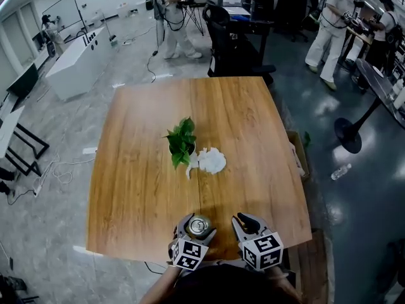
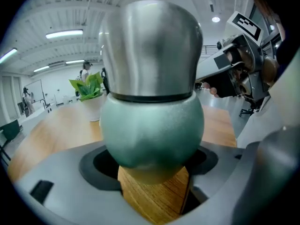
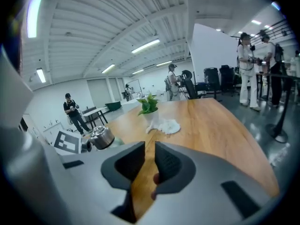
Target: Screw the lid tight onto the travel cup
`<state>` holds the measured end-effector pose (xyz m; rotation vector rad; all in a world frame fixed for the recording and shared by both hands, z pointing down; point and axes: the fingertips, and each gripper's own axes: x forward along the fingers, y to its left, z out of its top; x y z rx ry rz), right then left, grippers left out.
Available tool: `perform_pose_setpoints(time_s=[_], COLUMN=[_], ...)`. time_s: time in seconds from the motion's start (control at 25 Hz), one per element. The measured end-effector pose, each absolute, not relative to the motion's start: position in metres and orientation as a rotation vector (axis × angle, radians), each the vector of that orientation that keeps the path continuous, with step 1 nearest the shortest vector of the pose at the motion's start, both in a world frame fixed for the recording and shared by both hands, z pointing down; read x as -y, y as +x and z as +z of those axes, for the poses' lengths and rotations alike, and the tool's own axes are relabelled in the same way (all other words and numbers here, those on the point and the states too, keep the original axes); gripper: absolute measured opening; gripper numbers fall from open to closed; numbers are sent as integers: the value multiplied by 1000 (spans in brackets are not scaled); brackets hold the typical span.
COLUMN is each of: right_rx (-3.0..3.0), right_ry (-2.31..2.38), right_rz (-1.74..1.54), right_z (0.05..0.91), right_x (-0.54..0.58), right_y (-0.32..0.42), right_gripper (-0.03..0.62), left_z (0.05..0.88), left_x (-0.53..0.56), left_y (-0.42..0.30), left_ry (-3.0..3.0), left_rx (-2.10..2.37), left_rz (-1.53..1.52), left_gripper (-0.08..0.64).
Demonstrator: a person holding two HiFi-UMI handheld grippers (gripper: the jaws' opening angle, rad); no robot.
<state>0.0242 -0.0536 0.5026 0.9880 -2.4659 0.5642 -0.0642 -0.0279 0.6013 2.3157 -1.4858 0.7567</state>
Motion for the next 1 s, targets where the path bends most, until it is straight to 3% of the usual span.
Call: perform_pose_setpoints(time_s=[1.0], right_rx=[2399], right_ry=[1029], right_rz=[586], right_z=[513], right_x=[58], right_y=[20], right_gripper=[55], left_z=[640], left_x=[21], left_y=[-61], left_ry=[2297], left_rx=[1398], left_rz=[869], left_gripper=[391])
